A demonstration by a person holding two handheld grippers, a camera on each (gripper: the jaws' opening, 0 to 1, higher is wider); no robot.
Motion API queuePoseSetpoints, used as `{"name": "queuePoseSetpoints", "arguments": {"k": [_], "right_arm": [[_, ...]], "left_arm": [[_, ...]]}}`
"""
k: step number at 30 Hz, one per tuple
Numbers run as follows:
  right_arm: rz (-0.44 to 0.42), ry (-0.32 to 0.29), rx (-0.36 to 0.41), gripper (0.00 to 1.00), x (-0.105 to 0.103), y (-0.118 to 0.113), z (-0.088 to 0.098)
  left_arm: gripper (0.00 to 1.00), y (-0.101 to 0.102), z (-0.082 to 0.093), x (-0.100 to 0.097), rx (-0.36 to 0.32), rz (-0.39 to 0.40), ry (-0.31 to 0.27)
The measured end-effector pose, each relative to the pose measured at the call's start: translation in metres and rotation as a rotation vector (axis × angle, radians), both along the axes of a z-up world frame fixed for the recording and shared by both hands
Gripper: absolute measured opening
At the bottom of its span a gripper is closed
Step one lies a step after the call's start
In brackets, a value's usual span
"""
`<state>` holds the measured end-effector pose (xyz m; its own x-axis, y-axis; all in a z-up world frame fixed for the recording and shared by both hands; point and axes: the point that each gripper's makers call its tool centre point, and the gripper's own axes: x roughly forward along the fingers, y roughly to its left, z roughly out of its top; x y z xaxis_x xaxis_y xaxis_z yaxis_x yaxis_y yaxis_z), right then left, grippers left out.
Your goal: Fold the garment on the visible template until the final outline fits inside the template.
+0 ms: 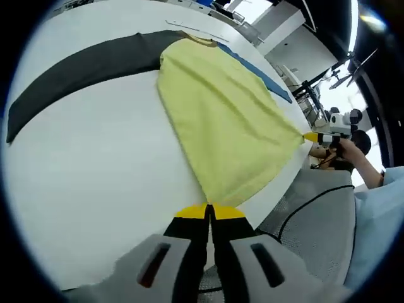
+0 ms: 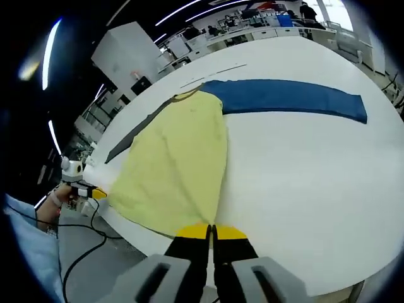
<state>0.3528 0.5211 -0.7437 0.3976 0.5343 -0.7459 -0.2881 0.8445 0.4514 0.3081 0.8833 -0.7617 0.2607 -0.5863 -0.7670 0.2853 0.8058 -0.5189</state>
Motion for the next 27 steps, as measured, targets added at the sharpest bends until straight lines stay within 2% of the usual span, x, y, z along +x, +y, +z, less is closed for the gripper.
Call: {"name": "queuePoseSetpoints", "arguments": {"k": [5,12,27], "right_arm": [[0.014,0.02,-0.02,0.0,-0.002,-0.002,-0.009],[0.028,0.047,-0.036,0.0,-0.005,-0.003,-0.019],[0.047,0.06,-0.059,0.0,-0.007,-0.003,-0.029]], "left_arm": [[0.0,-0.001,-0.005,-0.004,0.009,0.004,0.031],[0.0,0.003,-0.007,-0.006,0.02,0.02,0.046],[0.0,0.006,-0.012,-0.007,0.043,0.025,0.026]]}}
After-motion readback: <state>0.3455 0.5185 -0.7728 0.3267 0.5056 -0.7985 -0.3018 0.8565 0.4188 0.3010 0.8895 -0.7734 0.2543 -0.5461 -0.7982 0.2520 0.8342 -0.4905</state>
